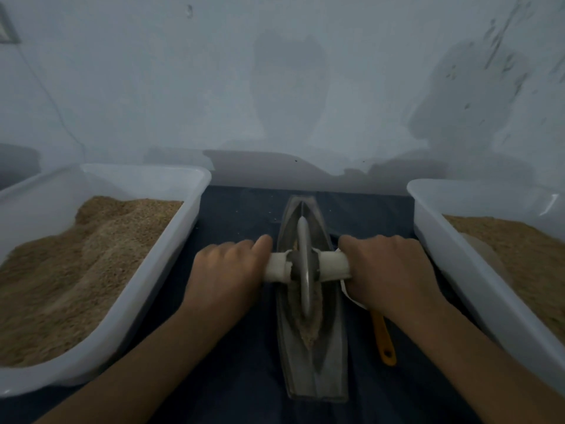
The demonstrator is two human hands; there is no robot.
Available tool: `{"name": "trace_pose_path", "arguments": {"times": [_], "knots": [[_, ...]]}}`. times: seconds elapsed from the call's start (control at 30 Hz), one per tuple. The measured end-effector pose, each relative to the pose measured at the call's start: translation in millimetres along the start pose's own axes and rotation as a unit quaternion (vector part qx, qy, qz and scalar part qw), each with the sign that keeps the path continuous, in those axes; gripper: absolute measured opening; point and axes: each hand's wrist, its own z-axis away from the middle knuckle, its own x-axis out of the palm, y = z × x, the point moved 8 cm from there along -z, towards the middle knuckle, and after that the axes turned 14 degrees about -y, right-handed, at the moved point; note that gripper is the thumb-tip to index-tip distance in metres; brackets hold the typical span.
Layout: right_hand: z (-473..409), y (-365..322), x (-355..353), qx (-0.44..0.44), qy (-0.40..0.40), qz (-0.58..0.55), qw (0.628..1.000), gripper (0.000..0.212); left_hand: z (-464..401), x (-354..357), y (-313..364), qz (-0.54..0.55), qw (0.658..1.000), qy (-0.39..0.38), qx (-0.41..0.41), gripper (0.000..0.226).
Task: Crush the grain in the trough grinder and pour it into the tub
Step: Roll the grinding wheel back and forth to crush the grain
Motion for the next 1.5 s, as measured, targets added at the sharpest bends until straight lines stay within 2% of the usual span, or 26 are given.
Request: {"name": "trace_pose_path", "arguments": {"times": [0.13, 0.23, 0.37, 0.5, 0.63, 0.77, 0.93, 1.17, 1.27, 1.5], "knots": [[-51.9, 16.9, 10.9, 0.033, -0.033, -0.006, 0.999, 0.028, -59.4, 12.1, -12.1, -0.075, 0.996, -0.014, -0.044, 0.031], [-72.6, 24.6, 13.3, 0.044, -0.059, -0.032, 0.997, 0.023, -81.7, 17.6, -18.2, -0.079, 0.995, -0.014, -0.066, 0.033], [-51.4, 16.3, 8.6, 0.035, -0.030, -0.018, 0.999, 0.031, -52.4, 10.0, -10.5, -0.034, 0.998, -0.002, -0.055, 0.034], [-9.4, -0.6, -2.1, -0.015, -0.016, 0.006, 1.000, 0.043, -3.0, -0.7, 1.6, 0.004, 1.000, 0.010, -0.001, 0.053], [4.9, -2.5, 3.2, -0.032, -0.024, -0.001, 0.999, 0.039, 8.5, 0.7, -0.1, -0.022, 0.999, -0.023, 0.005, 0.062], [-32.2, 9.3, 9.3, 0.009, -0.025, 0.013, 1.000, 0.030, -31.6, 8.5, -5.8, -0.064, 0.997, -0.016, -0.027, 0.061], [-73.5, 28.0, 22.5, 0.039, -0.096, -0.062, 0.993, 0.019, -78.2, 16.5, -15.9, -0.087, 0.994, -0.012, -0.068, 0.042], [-21.1, 4.4, 0.9, -0.001, -0.024, 0.015, 1.000, 0.037, -17.1, 2.0, -2.3, -0.020, 1.000, 0.002, -0.001, 0.057], [-3.4, -2.4, -0.6, -0.029, -0.048, 0.028, 0.998, 0.038, 3.4, 5.8, -1.1, -0.022, 0.999, -0.031, 0.018, 0.063], [-45.4, 12.2, 8.2, 0.025, -0.064, -0.021, 0.997, 0.019, -50.4, 18.0, -17.9, -0.041, 0.996, -0.045, -0.059, 0.037]]}}
